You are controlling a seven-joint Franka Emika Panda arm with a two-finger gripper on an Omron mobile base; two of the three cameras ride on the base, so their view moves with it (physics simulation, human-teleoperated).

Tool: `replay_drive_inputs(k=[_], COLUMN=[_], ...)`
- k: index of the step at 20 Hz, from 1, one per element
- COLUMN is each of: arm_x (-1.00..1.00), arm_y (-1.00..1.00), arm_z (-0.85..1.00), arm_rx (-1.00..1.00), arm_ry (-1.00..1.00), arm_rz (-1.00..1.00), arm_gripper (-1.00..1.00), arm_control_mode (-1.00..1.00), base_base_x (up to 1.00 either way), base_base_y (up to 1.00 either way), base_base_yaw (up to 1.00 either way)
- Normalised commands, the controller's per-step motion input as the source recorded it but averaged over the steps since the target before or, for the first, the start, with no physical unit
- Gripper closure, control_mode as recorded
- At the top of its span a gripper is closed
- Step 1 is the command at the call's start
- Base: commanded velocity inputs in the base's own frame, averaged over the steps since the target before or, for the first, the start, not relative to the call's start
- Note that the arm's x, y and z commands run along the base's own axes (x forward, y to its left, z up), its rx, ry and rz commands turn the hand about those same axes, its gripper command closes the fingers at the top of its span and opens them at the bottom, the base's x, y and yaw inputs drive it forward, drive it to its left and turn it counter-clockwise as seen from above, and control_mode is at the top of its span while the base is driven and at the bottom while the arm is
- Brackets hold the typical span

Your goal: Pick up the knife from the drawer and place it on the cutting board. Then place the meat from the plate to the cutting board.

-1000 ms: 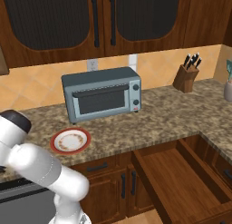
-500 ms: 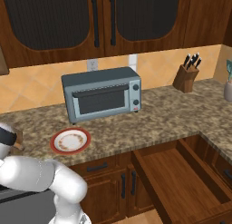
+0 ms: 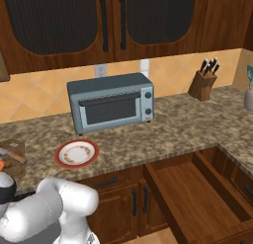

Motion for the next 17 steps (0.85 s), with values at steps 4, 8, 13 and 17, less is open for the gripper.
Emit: replay_drive_inputs(k=[4, 8, 13, 17], arm_x=[-0.71, -0.11, 0.26, 0.29], arm_y=[-0.99, -0.77, -0.52, -0.55], arm_z=[0.61, 0.61, 0.55, 0.43], arm_rx=[0.02, 0.11, 0.18, 0.09], arm_ry=[-0.35, -0.33, -0.18, -0.04], arm_rz=[0.0, 0.0, -0.02, -0.1], arm_gripper=[-1.0, -1.0, -1.0, -1.0], arm_control_mode=[-1.0, -1.0, -1.0, -1.0], base_base_x=[0.0, 0.0, 0.0, 0.0], base_base_y=[0.0, 0.0, 0.0, 0.0], base_base_yaw=[0.0, 0.0, 0.0, 0.0])
